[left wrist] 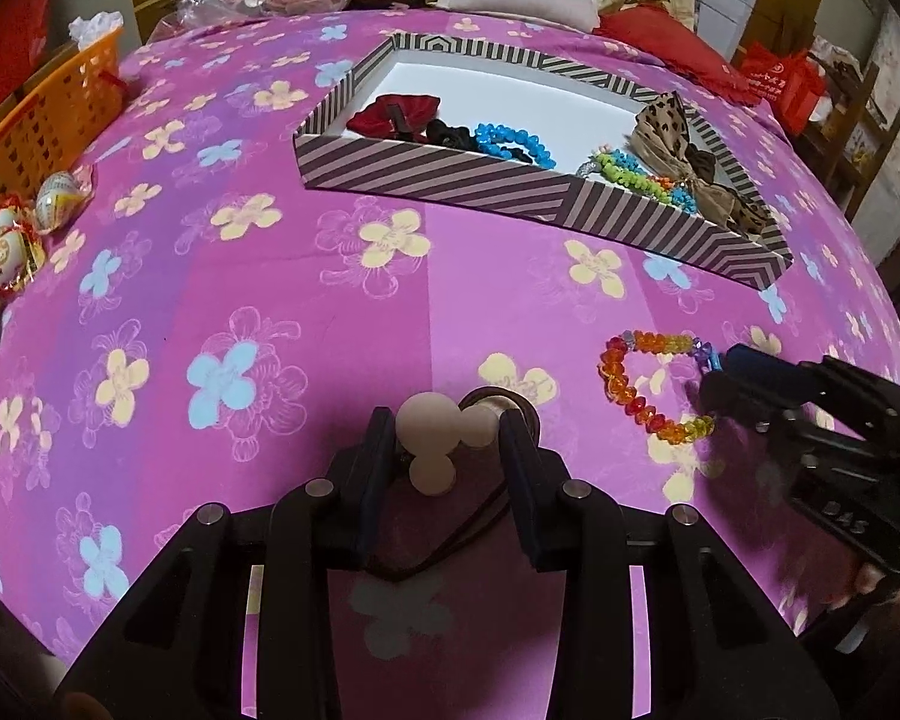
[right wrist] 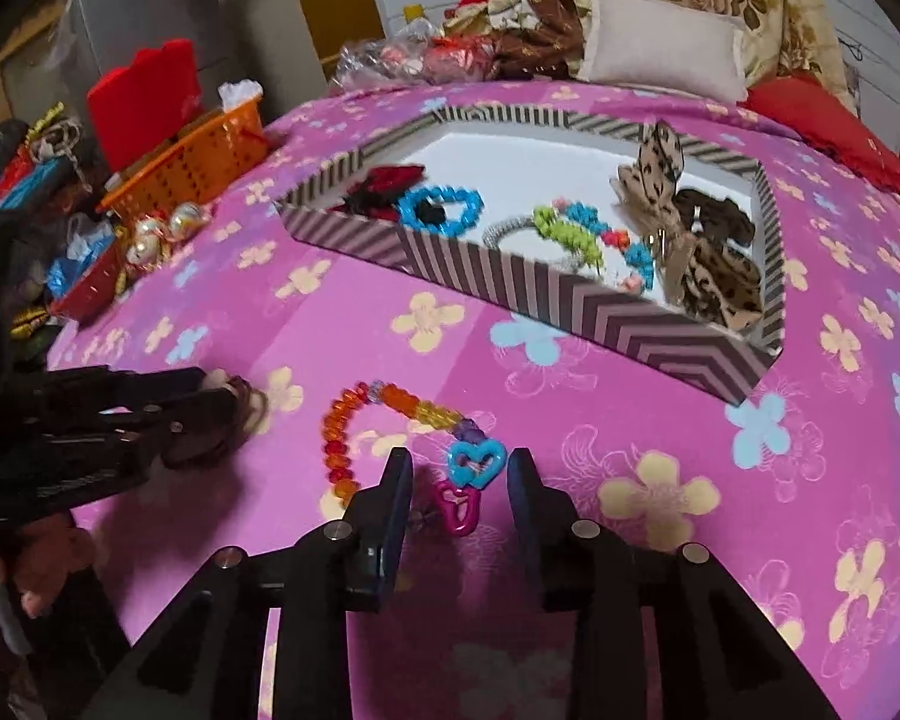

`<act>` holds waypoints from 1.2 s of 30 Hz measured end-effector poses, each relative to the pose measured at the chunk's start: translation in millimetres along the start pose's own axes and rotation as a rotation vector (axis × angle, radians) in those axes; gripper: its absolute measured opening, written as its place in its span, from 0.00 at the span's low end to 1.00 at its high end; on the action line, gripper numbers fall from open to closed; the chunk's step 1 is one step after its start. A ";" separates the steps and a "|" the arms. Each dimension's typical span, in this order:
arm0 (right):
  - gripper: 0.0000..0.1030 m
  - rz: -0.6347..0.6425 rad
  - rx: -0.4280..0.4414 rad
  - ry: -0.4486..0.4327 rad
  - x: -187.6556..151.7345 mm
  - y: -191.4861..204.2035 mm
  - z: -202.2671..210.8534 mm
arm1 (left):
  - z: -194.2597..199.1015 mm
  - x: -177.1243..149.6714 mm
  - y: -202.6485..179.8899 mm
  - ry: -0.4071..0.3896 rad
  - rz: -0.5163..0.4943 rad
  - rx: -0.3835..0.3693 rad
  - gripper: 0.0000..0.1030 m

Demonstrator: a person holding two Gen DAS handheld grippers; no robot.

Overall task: Organize jewelry
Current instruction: 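Carry the mouse-charm hair tie and the orange bracelet over the white tray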

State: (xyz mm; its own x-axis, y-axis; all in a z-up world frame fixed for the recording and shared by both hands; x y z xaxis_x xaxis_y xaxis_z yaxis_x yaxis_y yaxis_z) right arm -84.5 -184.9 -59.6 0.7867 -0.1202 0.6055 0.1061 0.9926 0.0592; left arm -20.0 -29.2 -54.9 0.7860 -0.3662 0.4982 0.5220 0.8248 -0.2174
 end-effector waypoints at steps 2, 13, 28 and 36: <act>0.22 0.003 -0.020 -0.017 -0.8 -2.2 0.0 | -0.7 0.2 -0.7 0.001 -0.002 0.001 0.33; 0.04 -0.023 0.027 -0.070 -0.3 -14.5 30.2 | 11.3 3.5 -5.0 -0.031 0.001 0.001 0.33; 0.04 0.006 0.019 -0.202 24.5 -11.1 88.2 | 56.6 13.4 -21.4 -0.135 -0.040 0.006 0.33; 0.04 0.012 0.009 -0.228 34.0 -16.7 101.3 | 68.3 22.7 -29.6 -0.165 -0.058 0.032 0.33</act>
State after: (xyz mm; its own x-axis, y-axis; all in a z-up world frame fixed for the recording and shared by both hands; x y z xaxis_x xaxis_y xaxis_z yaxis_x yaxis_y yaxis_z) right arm -121.1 -203.7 40.3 0.6297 -0.1020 0.7701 0.0909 0.9942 0.0573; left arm -40.2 -32.5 20.2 0.6886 -0.3399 0.6405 0.5519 0.8186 -0.1590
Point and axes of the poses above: each gripper's, at about its wrist camera, not at the fingertips, and z roughly against the way its jaws point, y to its left, x to its top, the point moved 1 cm from there along -z, roughly the way its jaws point, and after that the axes turned 8 degrees about -x, right-handed, at the moved point
